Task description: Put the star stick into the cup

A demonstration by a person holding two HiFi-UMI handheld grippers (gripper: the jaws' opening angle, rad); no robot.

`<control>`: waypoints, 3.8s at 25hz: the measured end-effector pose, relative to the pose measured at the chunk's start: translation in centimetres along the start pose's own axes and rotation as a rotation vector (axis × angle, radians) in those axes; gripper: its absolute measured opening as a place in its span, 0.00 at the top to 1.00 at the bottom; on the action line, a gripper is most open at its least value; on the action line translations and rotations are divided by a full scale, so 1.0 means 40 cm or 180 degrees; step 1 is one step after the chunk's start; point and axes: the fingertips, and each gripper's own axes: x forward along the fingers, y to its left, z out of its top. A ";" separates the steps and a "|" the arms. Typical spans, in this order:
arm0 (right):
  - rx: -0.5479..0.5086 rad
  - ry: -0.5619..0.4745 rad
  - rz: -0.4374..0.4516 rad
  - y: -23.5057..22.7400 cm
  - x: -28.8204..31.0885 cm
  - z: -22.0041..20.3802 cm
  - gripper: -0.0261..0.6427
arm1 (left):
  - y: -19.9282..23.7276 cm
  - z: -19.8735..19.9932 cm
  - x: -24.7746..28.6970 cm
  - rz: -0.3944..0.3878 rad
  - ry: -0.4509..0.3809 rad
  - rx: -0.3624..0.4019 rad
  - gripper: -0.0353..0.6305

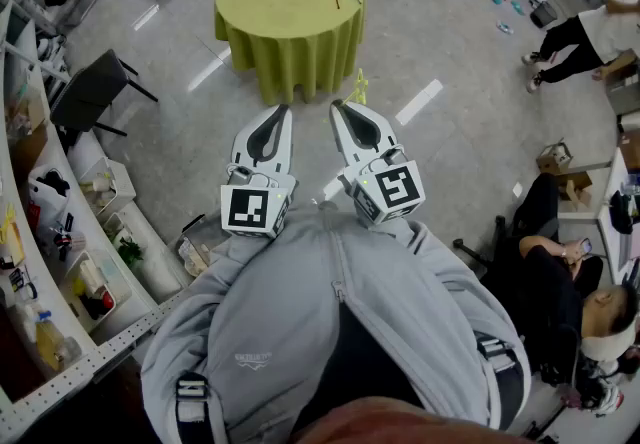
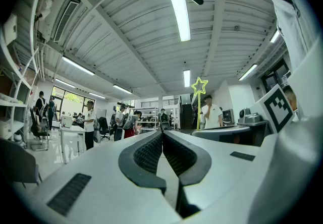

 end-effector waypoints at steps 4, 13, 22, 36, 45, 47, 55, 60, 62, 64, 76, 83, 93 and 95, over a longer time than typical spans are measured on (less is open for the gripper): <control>-0.0027 -0.0066 -0.0064 -0.007 0.023 0.004 0.91 | 0.018 -0.003 0.011 -0.0066 -0.0021 0.0030 0.92; -0.0051 -0.0020 -0.0135 -0.041 0.038 -0.005 0.91 | 0.020 -0.029 0.042 -0.0062 0.0070 0.0026 0.92; 0.0149 -0.0015 0.0049 -0.080 0.057 -0.039 0.91 | 0.034 -0.066 0.068 0.0117 0.0129 0.0016 0.92; 0.0252 0.0061 0.0060 -0.170 0.296 -0.105 0.91 | 0.263 -0.143 0.223 0.0187 0.0218 -0.0142 0.92; 0.0217 0.0115 -0.0006 -0.223 0.634 -0.111 0.91 | 0.521 -0.158 0.436 -0.0059 0.0185 -0.0150 0.92; 0.0223 0.0128 -0.0051 -0.231 0.680 -0.114 0.91 | 0.560 -0.156 0.465 -0.0119 0.0151 -0.0139 0.92; 0.0237 0.0177 -0.0169 -0.256 0.787 -0.135 0.91 | 0.660 -0.187 0.527 -0.0196 0.0243 -0.0203 0.92; 0.0227 0.0183 -0.0147 -0.282 0.842 -0.134 0.91 | 0.703 -0.200 0.563 -0.0157 0.0226 -0.0255 0.92; 0.0210 0.0168 -0.0114 -0.294 0.862 -0.134 0.91 | 0.717 -0.205 0.583 -0.0131 0.0217 -0.0259 0.92; 0.0190 0.0145 -0.0080 -0.313 0.882 -0.136 0.91 | 0.724 -0.209 0.607 -0.0113 0.0198 -0.0242 0.92; 0.0097 0.0175 0.0323 -0.568 1.170 -0.115 0.91 | 0.848 -0.213 0.941 0.0163 0.0213 -0.0174 0.92; 0.0059 0.0224 0.0522 -0.753 1.280 -0.098 0.91 | 0.834 -0.224 1.163 0.0215 0.0204 -0.0234 0.92; 0.0094 0.0207 0.0773 -0.906 1.372 -0.113 0.91 | 0.840 -0.248 1.312 0.0458 0.0351 -0.0149 0.92; 0.0139 0.0205 0.0788 -0.917 1.386 -0.122 0.91 | 0.848 -0.260 1.318 0.0494 0.0407 -0.0164 0.92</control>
